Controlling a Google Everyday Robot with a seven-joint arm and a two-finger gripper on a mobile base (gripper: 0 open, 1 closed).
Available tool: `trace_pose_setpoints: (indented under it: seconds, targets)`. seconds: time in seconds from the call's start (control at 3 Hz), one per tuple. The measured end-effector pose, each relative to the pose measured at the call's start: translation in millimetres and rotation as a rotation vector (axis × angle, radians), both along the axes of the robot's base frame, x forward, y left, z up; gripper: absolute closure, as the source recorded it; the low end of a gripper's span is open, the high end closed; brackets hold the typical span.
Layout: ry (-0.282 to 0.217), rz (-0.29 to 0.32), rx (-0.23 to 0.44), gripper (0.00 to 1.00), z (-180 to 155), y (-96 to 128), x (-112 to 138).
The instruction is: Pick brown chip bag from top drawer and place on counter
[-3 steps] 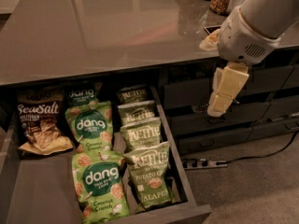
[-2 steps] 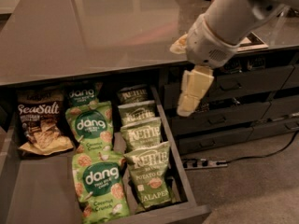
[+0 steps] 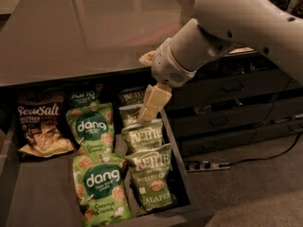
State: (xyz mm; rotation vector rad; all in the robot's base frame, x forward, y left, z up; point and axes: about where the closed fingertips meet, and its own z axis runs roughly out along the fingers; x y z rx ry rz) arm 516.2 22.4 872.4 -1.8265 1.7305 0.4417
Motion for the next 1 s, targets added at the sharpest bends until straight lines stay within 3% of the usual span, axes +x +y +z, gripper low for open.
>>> trace_pose_setpoints:
  seconds: [0.33, 0.67, 1.0]
  targets:
    - [0.000, 0.000, 0.000, 0.00, 0, 0, 0]
    - [0.038, 0.030, 0.028, 0.00, -19, 20, 3]
    - [0.053, 0.151, 0.086, 0.00, -35, 78, 2]
